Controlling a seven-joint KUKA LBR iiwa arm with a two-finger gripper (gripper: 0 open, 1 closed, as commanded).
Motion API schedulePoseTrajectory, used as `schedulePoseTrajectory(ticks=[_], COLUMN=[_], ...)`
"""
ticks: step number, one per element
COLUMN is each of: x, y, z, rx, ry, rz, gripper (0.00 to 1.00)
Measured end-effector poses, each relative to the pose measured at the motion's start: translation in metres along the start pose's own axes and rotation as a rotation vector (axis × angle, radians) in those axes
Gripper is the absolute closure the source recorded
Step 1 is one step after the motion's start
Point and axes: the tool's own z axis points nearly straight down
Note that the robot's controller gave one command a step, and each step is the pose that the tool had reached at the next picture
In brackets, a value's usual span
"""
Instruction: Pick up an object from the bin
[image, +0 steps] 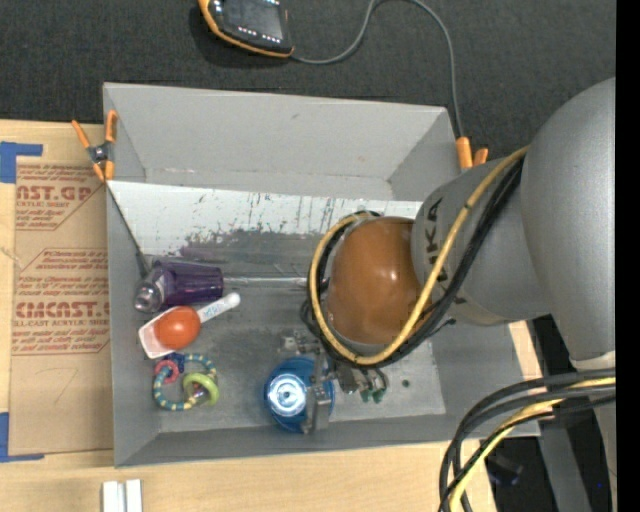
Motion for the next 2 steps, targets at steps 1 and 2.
schedulePoseTrajectory(ticks=[1,2], x=[-0.0049,-0.0079], y=[0.0034,0.0061], z=[0.0268,0.0239], rx=[-0.001,-0.001], ry=[-0.027,-0.031], rz=[0.050,0.124], gripper=[0.00,1.00])
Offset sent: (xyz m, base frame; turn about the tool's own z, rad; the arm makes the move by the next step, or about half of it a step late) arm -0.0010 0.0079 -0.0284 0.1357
